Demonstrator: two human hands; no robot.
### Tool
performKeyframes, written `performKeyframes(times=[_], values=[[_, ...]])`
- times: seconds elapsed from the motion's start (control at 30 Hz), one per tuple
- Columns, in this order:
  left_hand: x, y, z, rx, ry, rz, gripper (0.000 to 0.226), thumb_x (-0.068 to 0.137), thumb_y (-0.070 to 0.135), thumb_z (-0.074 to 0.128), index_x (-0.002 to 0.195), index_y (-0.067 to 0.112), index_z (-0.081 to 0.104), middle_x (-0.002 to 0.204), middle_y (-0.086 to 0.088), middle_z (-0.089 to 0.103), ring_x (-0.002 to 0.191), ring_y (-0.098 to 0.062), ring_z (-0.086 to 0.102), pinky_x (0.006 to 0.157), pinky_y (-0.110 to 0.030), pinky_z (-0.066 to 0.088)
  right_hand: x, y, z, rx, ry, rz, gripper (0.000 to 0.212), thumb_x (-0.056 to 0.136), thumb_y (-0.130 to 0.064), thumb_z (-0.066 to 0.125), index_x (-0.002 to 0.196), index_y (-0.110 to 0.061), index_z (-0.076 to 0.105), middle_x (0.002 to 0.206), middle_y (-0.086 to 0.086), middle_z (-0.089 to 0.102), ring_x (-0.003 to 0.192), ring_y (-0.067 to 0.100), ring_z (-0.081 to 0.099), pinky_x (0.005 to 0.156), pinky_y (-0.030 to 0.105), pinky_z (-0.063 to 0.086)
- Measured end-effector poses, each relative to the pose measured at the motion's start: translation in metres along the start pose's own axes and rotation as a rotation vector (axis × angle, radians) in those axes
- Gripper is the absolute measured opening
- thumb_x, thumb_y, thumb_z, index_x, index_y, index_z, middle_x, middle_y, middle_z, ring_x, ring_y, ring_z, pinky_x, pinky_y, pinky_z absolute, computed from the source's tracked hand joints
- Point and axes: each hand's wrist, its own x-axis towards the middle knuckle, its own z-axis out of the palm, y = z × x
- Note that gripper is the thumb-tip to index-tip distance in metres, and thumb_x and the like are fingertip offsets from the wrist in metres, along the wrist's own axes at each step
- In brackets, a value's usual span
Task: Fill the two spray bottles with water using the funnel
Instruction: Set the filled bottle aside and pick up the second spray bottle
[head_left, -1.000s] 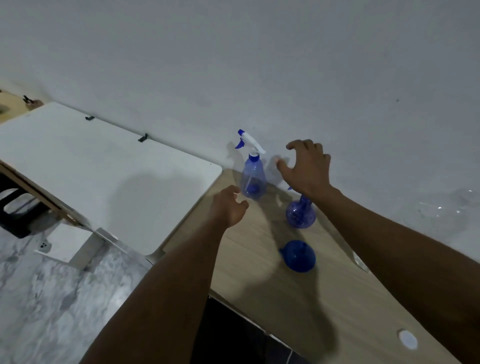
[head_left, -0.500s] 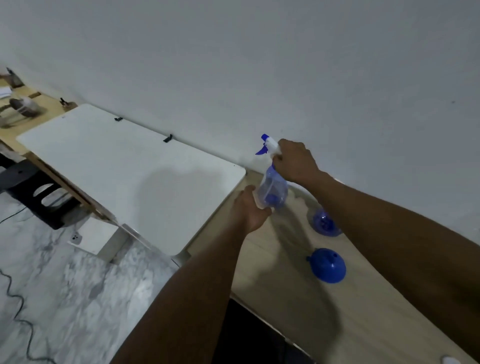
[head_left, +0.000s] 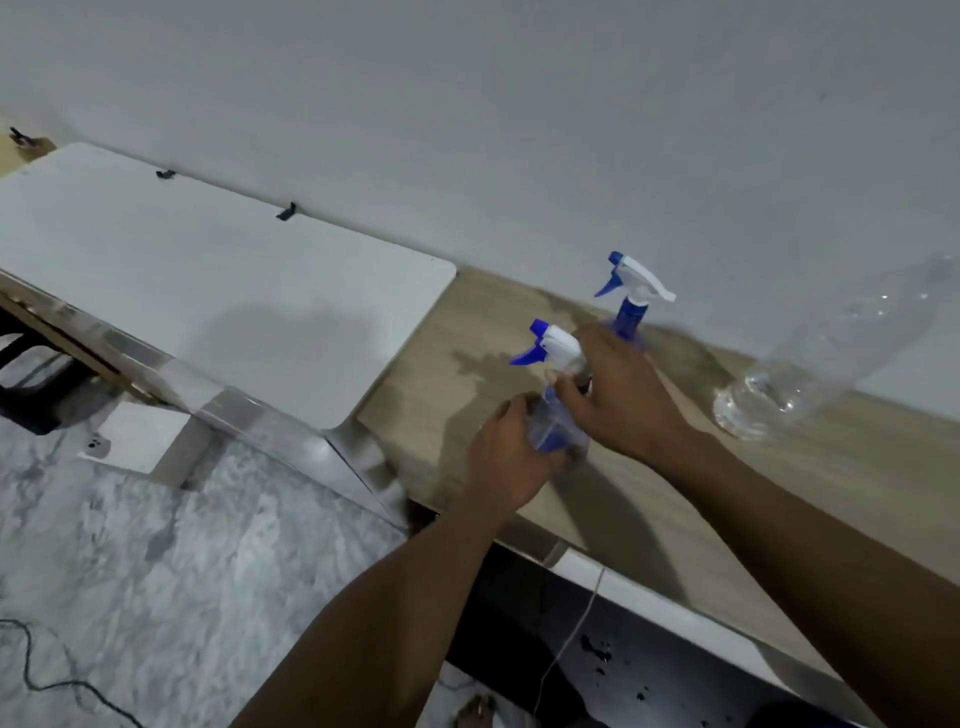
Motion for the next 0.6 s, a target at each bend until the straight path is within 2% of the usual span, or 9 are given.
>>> performKeyframes(times=[0.1, 0.2, 0.3, 0.43, 0.47, 0.57, 0.6], values=[[-0.017, 0.001, 0.015, 0.037, -0.065, 0.009, 0.073, 0.064, 0.039, 0.086, 0.127, 0.024, 0.052, 0.120, 0.001, 0.064, 0.107, -0.020, 0.062, 0.086, -0.035, 0.050, -0.030, 0.005, 0.006, -0.176, 0.019, -0.014, 0.033, 0.084, -0.029, 0.072, 0.103, -0.010, 0.053, 0.095, 0.009, 0.059, 0.076, 0.027, 0.056, 0.057, 0.038, 0.049], [-0.025, 0.001, 0.023, 0.034, -0.086, 0.036, 0.076, 0.067, 0.040, 0.084, 0.132, 0.021, 0.050, 0.123, -0.001, 0.062, 0.111, -0.021, 0.060, 0.089, -0.034, 0.048, -0.047, 0.012, 0.009, -0.267, 0.063, -0.003, 0.035, 0.086, -0.036, 0.070, 0.104, -0.014, 0.049, 0.087, 0.007, 0.064, 0.067, 0.026, 0.059, 0.051, 0.030, 0.042], [-0.024, 0.004, 0.022, 0.040, -0.153, 0.044, 0.081, 0.068, 0.054, 0.082, 0.135, 0.023, 0.048, 0.125, 0.001, 0.062, 0.112, -0.019, 0.060, 0.096, -0.038, 0.050, -0.052, 0.013, 0.008, -0.182, 0.046, 0.034, 0.031, 0.091, -0.033, 0.065, 0.107, -0.013, 0.049, 0.088, 0.007, 0.065, 0.069, 0.024, 0.059, 0.056, 0.030, 0.041], [-0.018, 0.000, 0.019, 0.077, -0.172, 0.063, 0.079, 0.068, 0.055, 0.082, 0.134, 0.026, 0.048, 0.124, 0.002, 0.063, 0.112, -0.020, 0.060, 0.094, -0.037, 0.050, -0.049, 0.015, -0.010, 0.019, -0.155, 0.001, 0.031, 0.089, -0.018, 0.067, 0.107, -0.019, 0.042, 0.101, 0.006, 0.057, 0.082, 0.021, 0.053, 0.068, 0.033, 0.043], [-0.018, 0.000, 0.019, 0.077, -0.169, 0.069, 0.078, 0.069, 0.053, 0.082, 0.134, 0.025, 0.048, 0.124, 0.002, 0.063, 0.112, -0.020, 0.060, 0.093, -0.038, 0.050, -0.049, 0.015, -0.014, 0.015, -0.187, 0.003, 0.035, 0.088, -0.021, 0.068, 0.109, -0.020, 0.041, 0.104, 0.005, 0.056, 0.086, 0.022, 0.053, 0.071, 0.037, 0.046], [-0.018, 0.000, 0.022, 0.081, -0.184, 0.050, 0.080, 0.070, 0.055, 0.081, 0.136, 0.027, 0.046, 0.126, 0.003, 0.062, 0.114, -0.020, 0.059, 0.097, -0.042, 0.050, -0.052, 0.018, -0.013, -0.228, -0.127, 0.010, 0.054, 0.085, -0.059, 0.061, 0.119, -0.022, 0.041, 0.105, 0.001, 0.061, 0.086, 0.022, 0.058, 0.075, 0.038, 0.048], [-0.018, 0.001, 0.022, 0.092, -0.188, 0.039, 0.080, 0.070, 0.057, 0.081, 0.136, 0.027, 0.046, 0.126, 0.003, 0.062, 0.114, -0.019, 0.059, 0.098, -0.042, 0.050, -0.052, 0.016, -0.011, -0.306, -0.093, 0.010, 0.054, 0.087, -0.060, 0.059, 0.121, -0.021, 0.042, 0.103, 0.003, 0.066, 0.084, 0.024, 0.061, 0.074, 0.038, 0.048]])
